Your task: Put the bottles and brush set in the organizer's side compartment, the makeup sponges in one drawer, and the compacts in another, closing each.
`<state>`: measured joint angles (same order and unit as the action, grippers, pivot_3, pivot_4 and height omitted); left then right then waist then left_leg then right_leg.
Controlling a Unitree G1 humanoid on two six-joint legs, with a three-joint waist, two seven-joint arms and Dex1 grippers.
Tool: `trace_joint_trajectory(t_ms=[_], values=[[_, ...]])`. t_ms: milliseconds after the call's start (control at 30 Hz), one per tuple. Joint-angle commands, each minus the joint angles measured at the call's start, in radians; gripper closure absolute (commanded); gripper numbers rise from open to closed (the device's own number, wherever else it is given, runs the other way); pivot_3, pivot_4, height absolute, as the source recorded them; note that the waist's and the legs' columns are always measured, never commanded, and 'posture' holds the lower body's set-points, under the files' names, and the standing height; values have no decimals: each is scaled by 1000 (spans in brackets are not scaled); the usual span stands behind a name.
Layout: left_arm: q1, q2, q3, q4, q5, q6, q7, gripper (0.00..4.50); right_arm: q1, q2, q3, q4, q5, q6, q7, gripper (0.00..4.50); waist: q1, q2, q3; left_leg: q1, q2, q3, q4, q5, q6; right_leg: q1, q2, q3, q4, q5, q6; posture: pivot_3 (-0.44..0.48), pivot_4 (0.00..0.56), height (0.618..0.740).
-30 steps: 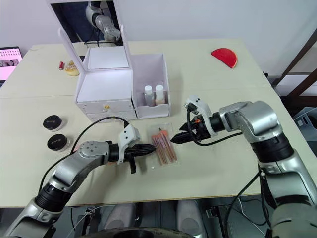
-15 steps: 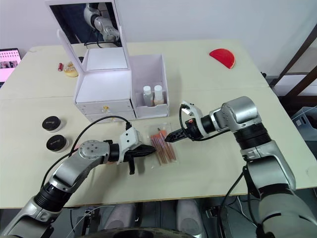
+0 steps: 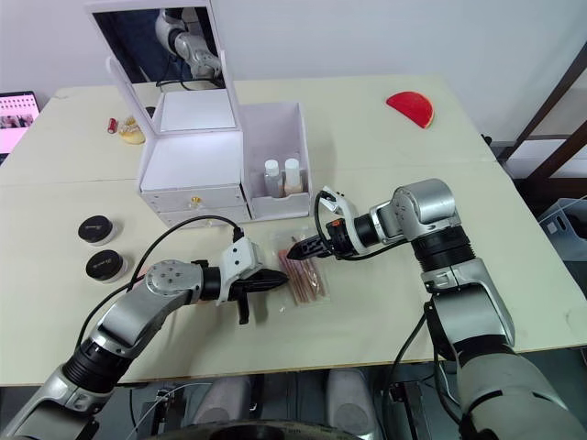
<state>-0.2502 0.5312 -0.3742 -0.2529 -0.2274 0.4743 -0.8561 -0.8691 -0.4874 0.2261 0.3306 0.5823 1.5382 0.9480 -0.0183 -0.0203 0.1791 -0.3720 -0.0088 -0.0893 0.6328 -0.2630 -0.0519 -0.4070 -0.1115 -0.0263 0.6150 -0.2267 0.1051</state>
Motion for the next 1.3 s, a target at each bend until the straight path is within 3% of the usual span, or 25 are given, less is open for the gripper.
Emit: trace_joint_trajectory(t_ms=[33, 200, 533, 667, 867, 1133, 1300], values=[[18, 12, -14, 19, 19, 23, -10, 4500, 0, 3, 0, 0, 12, -14, 0, 1933, 1, 0, 0, 0, 0, 0, 0, 0, 0, 0, 0, 0, 0, 0, 0, 0, 150, 739], [21, 16, -10, 18, 20, 23, -17, 4500, -6, 4, -3, 12, 13, -31, 3, 4469, 1, 0, 0, -1, 0, 0, 0, 0, 0, 0, 0, 0, 0, 0, 0, 0, 150, 739], [33, 11, 33, -17, -16, 44, -8, 4500, -16, -17, 6, 23, 18, -54, 30, 4469, 1, 0, 0, -1, 0, 0, 0, 0, 0, -1, 0, 0, 0, 0, 0, 0, 150, 739], [44, 0, 100, -71, -104, 83, -20, 3281, -20, -21, -9, 29, 19, -58, 36, 4500, 0, 0, 0, -1, 0, 0, 0, 0, 0, -1, 0, 0, 0, 0, 0, 0, 150, 739], [115, 78, 267, -243, -259, 161, -50, 10, -33, -50, -82, -21, 44, -45, 30, 4500, -1, 0, 1, -2, 0, 0, 0, 0, 0, -2, 0, 0, -1, 0, 0, 0, 150, 739], [229, 295, 739, -459, -624, 347, -53, 10, 25, -203, -210, -336, 180, -29, 75, 4500, 2, 1, 3, -3, 0, 0, -2, 0, 0, -3, 0, 0, -2, -2, -1, 0, 150, 739], [289, 351, 922, -521, -740, 407, 35, 10, 44, -230, -353, -486, 267, -150, 101, 4500, 4, 1, 4, -4, 0, 0, -2, 0, 0, -2, 0, 0, -4, -3, -2, 0, 150, 739]])
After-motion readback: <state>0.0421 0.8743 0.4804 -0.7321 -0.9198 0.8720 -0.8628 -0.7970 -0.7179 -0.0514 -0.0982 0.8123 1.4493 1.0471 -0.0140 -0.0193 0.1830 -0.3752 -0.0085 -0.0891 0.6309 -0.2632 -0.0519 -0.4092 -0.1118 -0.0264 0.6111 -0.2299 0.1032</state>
